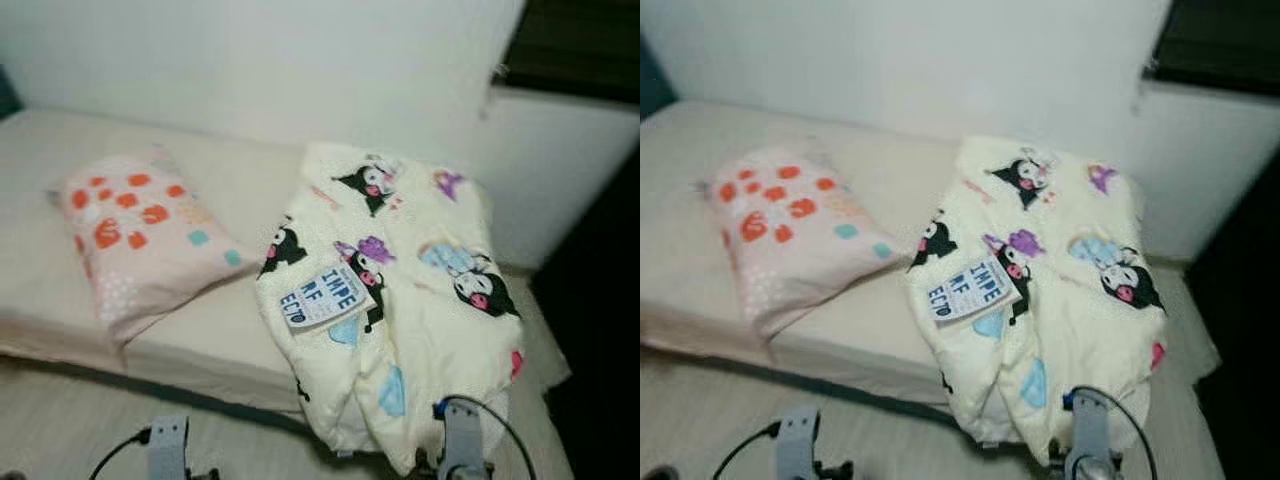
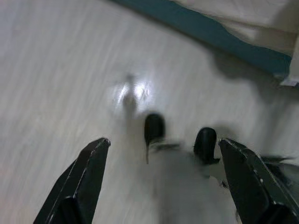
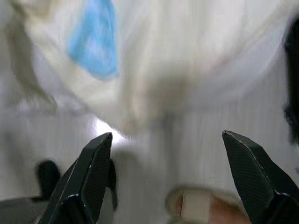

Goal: Clean up the room

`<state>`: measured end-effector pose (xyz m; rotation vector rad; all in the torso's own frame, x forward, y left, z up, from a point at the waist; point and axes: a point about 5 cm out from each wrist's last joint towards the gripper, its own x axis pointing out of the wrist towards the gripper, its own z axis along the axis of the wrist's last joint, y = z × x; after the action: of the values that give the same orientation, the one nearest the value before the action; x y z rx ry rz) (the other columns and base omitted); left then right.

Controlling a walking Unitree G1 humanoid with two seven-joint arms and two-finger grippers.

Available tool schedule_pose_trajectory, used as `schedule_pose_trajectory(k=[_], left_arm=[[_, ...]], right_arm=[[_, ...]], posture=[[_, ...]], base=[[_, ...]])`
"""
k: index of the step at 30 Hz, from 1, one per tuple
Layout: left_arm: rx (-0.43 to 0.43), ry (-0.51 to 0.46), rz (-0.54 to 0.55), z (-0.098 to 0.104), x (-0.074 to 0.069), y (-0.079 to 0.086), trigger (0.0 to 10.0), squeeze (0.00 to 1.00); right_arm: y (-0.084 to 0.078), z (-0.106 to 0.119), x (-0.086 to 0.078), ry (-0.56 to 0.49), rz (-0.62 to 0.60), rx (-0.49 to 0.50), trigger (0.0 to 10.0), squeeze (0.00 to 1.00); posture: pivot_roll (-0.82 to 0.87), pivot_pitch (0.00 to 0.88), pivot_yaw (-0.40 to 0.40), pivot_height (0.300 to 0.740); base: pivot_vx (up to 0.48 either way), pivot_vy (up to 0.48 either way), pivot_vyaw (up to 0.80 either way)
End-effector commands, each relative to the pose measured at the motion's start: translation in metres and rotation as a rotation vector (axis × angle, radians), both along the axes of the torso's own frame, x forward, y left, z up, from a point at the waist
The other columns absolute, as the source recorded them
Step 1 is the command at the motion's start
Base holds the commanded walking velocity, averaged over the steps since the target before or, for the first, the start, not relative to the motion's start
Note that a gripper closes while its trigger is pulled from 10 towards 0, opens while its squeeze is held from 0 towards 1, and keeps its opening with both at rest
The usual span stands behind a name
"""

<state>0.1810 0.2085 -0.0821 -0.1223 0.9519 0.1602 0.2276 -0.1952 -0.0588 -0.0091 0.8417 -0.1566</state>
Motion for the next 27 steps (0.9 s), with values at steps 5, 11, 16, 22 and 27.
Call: schedule_pose_trajectory(k=[5, 11, 16, 22, 27], left_arm=[[-0.012, -0.004, 0.01, -0.0012, -0.0011, -0.0038, 10.0, 0.0], [-0.011, -0.038, 0.014, 0.0004, 0.0006, -0.0033, 10.0, 0.0], [-0.017, -0.063, 0.026, 0.0015, 0.0018, -0.0032, 10.0, 0.0], [-0.002, -0.119, 0.012, 0.005, 0.0056, -0.0026, 10.0, 0.0], [0.007, -0.14, -0.001, 0.0065, 0.0073, -0.0026, 10.0, 0.0]], right_arm=[[0.0004, -0.0088, -0.0141, 0.047, -0.003, 0.007, 10.0, 0.0], [0.0019, -0.0095, -0.015, 0.044, 0.001, 0.012, 10.0, 0.0], [0.0019, -0.0097, -0.0154, 0.043, -0.001, 0.026, 10.0, 0.0], [0.0013, -0.008, -0.0131, 0.026, 0.0, 0.03, 10.0, 0.0], [0.0016, -0.0077, -0.0126, 0.022, -0.001, 0.034, 10.0, 0.0]], posture=[[-0.14, 0.1, -0.065, 0.74], [-0.14, 0.103, -0.065, 0.74], [-0.14, 0.106, -0.066, 0.74], [-0.14, 0.108, -0.066, 0.74], [-0.15, 0.108, -0.066, 0.74]], base=[[0.0, 0.0, 0.0], [0.153, 0.0, 0.0], [0.466, 0.0, -0.32], [0.337, 0.0, -0.39], [0.0, 0.0, 0.0]])
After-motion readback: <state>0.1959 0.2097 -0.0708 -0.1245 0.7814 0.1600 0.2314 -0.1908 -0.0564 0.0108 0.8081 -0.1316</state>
